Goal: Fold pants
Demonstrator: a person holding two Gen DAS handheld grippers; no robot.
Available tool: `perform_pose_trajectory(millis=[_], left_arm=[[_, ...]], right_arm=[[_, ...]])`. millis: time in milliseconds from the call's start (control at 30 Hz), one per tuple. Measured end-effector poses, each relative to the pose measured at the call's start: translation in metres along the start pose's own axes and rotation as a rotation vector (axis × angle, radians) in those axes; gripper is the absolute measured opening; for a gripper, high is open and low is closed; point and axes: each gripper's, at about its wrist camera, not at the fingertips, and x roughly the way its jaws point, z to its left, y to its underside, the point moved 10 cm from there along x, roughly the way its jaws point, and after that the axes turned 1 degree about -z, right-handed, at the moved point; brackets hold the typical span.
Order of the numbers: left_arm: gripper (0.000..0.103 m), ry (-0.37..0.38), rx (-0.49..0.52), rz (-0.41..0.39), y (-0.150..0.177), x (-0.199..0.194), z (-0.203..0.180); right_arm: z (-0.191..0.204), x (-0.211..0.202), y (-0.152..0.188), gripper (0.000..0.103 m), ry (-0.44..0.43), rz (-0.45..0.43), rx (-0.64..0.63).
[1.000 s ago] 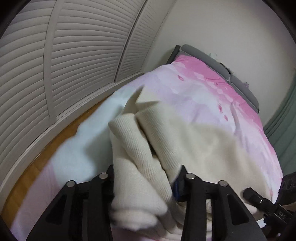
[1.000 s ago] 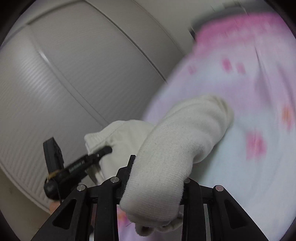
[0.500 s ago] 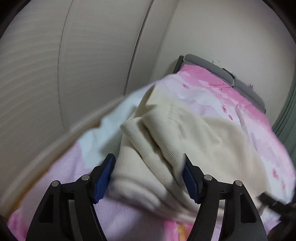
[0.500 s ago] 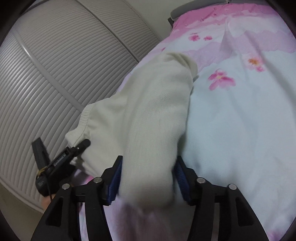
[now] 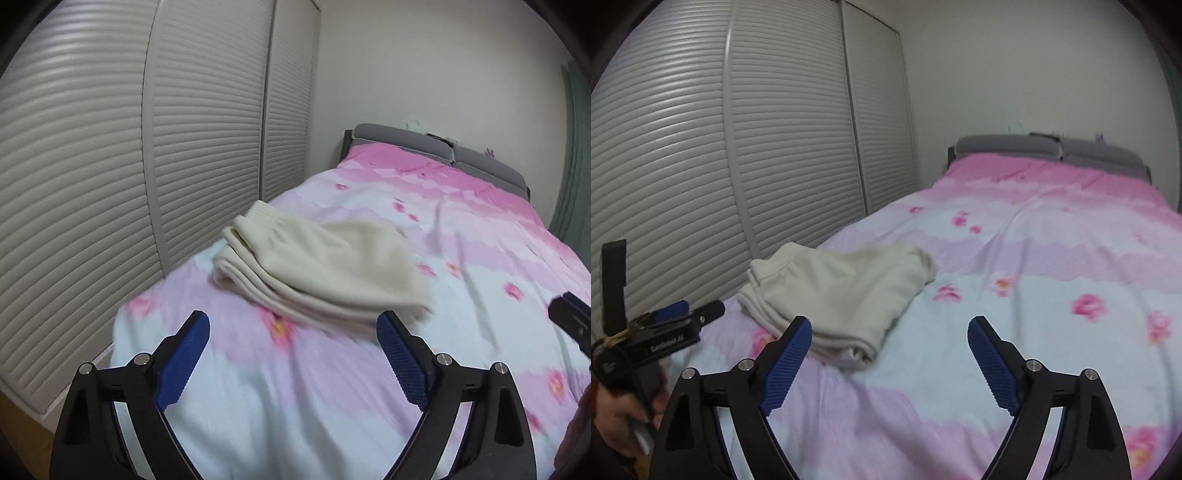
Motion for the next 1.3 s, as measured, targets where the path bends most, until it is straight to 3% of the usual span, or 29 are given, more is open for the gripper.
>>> perform_pose_trajectory(millis=[167, 433, 800, 1067, 1300], left_arm=[[0.097, -0.002, 0.023, -0.001, 0.023, -0.091, -0.053], [0.097, 0.064, 0.034, -0.035, 0.057, -0.215, -0.141], [0.097, 0.215, 0.134, -0.030, 0.098, -0.306, -0.275], [0.097, 0.277, 0.189, 0.004, 0.140, -0.340, -0.325], [0.097, 0.318, 0.262, -0.002, 0.169, -0.365, -0.347]], right_arm=[[-0.021, -0.090, 0.006, 0.087, 0.006, 0.036, 0.041], [-0.084, -0.252, 0.016, 0.087, 0.129, 0.002, 0.046], [-0.215, -0.439, 0.057, 0.088, 0.363, -0.028, 0.147], [-0.257, -0.516, 0.089, 0.088, 0.462, -0.044, 0.179], [-0.264, -0.551, 0.110, 0.088, 0.528, -0.066, 0.179]])
